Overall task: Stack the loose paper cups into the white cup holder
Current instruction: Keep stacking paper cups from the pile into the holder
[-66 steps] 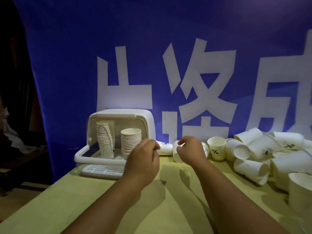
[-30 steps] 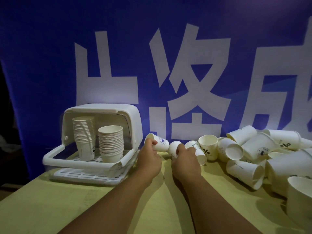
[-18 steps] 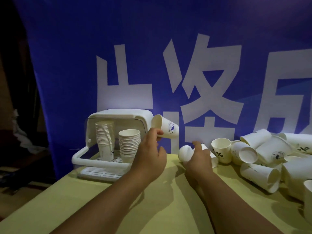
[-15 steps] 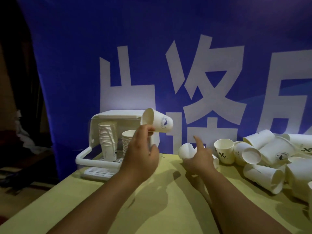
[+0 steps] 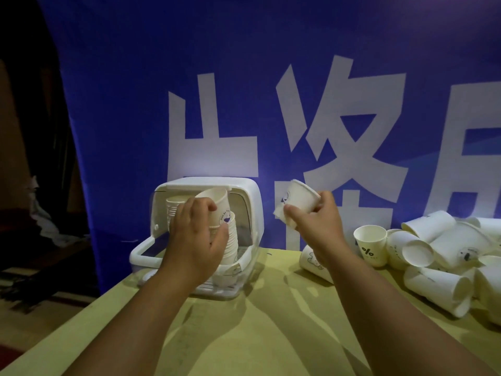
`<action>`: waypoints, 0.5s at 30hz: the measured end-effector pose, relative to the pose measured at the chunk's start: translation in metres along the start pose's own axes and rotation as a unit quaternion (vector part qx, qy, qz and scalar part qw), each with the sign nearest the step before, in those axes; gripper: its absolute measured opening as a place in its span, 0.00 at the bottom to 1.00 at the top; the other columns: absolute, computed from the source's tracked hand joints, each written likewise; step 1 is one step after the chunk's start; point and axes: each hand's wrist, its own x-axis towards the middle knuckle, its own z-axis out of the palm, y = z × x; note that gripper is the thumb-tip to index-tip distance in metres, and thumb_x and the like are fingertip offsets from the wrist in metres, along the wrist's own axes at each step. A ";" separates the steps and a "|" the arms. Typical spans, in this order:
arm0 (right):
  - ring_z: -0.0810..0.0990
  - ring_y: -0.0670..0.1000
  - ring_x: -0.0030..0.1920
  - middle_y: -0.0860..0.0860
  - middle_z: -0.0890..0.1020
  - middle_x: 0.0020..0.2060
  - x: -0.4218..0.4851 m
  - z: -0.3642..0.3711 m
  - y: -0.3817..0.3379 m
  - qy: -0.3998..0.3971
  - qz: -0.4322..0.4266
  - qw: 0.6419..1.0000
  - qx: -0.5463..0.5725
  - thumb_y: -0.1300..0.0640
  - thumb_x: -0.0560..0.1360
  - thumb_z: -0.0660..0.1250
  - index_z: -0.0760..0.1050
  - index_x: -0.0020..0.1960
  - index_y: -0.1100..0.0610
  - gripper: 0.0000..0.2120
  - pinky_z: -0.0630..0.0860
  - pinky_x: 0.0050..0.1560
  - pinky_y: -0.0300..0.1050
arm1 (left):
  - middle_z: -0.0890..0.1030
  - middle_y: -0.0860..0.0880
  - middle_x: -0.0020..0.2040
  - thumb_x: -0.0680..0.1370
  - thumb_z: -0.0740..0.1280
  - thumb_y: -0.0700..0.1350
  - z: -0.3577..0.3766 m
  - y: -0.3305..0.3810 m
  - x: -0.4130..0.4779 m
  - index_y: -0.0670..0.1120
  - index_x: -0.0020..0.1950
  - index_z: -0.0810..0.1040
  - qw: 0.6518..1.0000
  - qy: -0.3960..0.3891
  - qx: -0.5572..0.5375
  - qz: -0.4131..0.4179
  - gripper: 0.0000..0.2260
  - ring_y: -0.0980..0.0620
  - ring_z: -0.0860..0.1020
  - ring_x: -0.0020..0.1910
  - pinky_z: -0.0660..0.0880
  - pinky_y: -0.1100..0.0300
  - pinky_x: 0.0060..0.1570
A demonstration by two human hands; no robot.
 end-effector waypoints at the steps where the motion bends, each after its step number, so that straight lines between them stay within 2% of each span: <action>1: 0.78 0.52 0.54 0.48 0.75 0.54 -0.002 0.002 -0.004 0.000 -0.012 1.000 -0.006 0.51 0.74 0.74 0.66 0.61 0.46 0.22 0.83 0.48 0.47 | 0.66 0.54 0.54 0.76 0.65 0.51 0.000 0.000 0.001 0.56 0.58 0.63 1.000 -0.009 0.023 0.005 0.15 0.53 0.65 0.54 0.62 0.54 0.56; 3: 0.79 0.52 0.54 0.47 0.76 0.53 -0.005 0.008 -0.011 -0.015 -0.040 0.999 -0.031 0.49 0.78 0.69 0.70 0.61 0.48 0.13 0.83 0.52 0.50 | 0.63 0.54 0.55 0.78 0.64 0.56 0.004 -0.003 -0.001 0.57 0.59 0.61 0.996 -0.042 0.075 -0.010 0.15 0.52 0.61 0.55 0.59 0.54 0.58; 6: 0.79 0.51 0.53 0.49 0.77 0.52 -0.012 0.014 -0.022 -0.036 -0.093 0.992 -0.071 0.50 0.82 0.62 0.71 0.58 0.48 0.06 0.81 0.52 0.49 | 0.60 0.50 0.60 0.79 0.64 0.60 0.009 -0.006 -0.003 0.58 0.66 0.58 0.981 -0.107 0.125 -0.105 0.21 0.54 0.52 0.54 0.63 0.52 0.60; 8: 0.77 0.49 0.53 0.50 0.77 0.54 -0.017 0.019 -0.029 -0.040 -0.119 0.988 -0.094 0.52 0.83 0.60 0.73 0.61 0.50 0.08 0.78 0.49 0.42 | 0.62 0.49 0.66 0.80 0.62 0.61 0.013 -0.008 -0.005 0.58 0.69 0.60 0.976 -0.125 0.147 -0.106 0.21 0.50 0.56 0.61 0.62 0.48 0.65; 10: 0.76 0.48 0.53 0.49 0.77 0.55 -0.023 0.024 -0.034 -0.039 -0.136 0.984 -0.106 0.52 0.83 0.60 0.74 0.64 0.52 0.12 0.74 0.48 0.38 | 0.66 0.53 0.69 0.81 0.62 0.58 0.019 -0.010 -0.006 0.57 0.69 0.62 0.982 -0.133 0.109 -0.077 0.19 0.49 0.62 0.68 0.62 0.46 0.70; 11: 0.76 0.47 0.54 0.48 0.77 0.55 -0.026 0.027 -0.037 -0.037 -0.146 0.983 -0.105 0.52 0.83 0.61 0.74 0.65 0.53 0.12 0.73 0.49 0.37 | 0.66 0.55 0.69 0.81 0.64 0.57 0.021 -0.009 -0.006 0.56 0.69 0.64 0.987 -0.130 0.063 -0.074 0.19 0.50 0.66 0.67 0.66 0.46 0.69; 13: 0.76 0.45 0.51 0.47 0.78 0.54 -0.030 0.032 -0.040 -0.036 -0.169 0.980 -0.104 0.53 0.82 0.63 0.76 0.63 0.52 0.12 0.72 0.47 0.34 | 0.66 0.55 0.68 0.79 0.70 0.53 0.025 -0.006 -0.007 0.54 0.66 0.67 0.993 -0.096 -0.004 -0.074 0.19 0.54 0.70 0.63 0.76 0.49 0.61; 15: 0.74 0.43 0.48 0.45 0.77 0.51 -0.034 0.037 -0.042 -0.039 -0.183 0.976 -0.115 0.53 0.81 0.64 0.77 0.61 0.52 0.10 0.69 0.44 0.30 | 0.65 0.54 0.67 0.76 0.74 0.51 0.028 -0.004 -0.008 0.53 0.65 0.67 0.996 -0.053 -0.015 -0.066 0.22 0.55 0.70 0.60 0.78 0.54 0.57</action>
